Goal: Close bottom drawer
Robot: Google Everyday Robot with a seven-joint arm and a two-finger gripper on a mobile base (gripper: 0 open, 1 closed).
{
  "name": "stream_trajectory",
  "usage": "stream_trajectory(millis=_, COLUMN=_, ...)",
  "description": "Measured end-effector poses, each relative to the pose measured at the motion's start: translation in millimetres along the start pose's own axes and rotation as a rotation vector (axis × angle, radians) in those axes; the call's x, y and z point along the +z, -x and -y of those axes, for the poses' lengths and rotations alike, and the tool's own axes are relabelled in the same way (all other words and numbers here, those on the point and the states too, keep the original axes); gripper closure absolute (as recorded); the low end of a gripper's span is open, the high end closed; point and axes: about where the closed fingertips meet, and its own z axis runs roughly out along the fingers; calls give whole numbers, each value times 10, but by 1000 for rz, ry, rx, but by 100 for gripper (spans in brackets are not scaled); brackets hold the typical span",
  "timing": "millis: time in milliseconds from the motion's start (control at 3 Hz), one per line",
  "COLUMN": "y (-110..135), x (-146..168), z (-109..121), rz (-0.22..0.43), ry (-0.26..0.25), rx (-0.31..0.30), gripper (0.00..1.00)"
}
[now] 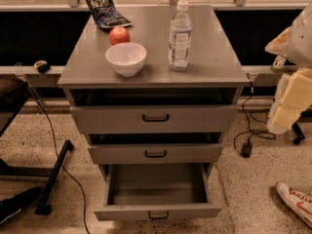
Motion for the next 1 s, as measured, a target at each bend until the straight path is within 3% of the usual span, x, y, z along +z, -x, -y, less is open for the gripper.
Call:
stream_trajectory(millis=333, y=0, x=0, z=0, rz=0, ry=0, rx=0, gripper=0)
stream_trajectory(millis=667, y=-183, x=189, z=-90, rz=21, ry=5, rx=29, gripper=0)
stream_trajectory(millis=1000, y=-620, x=645, z=-332, rz=55, ry=21, rx=101, gripper=0)
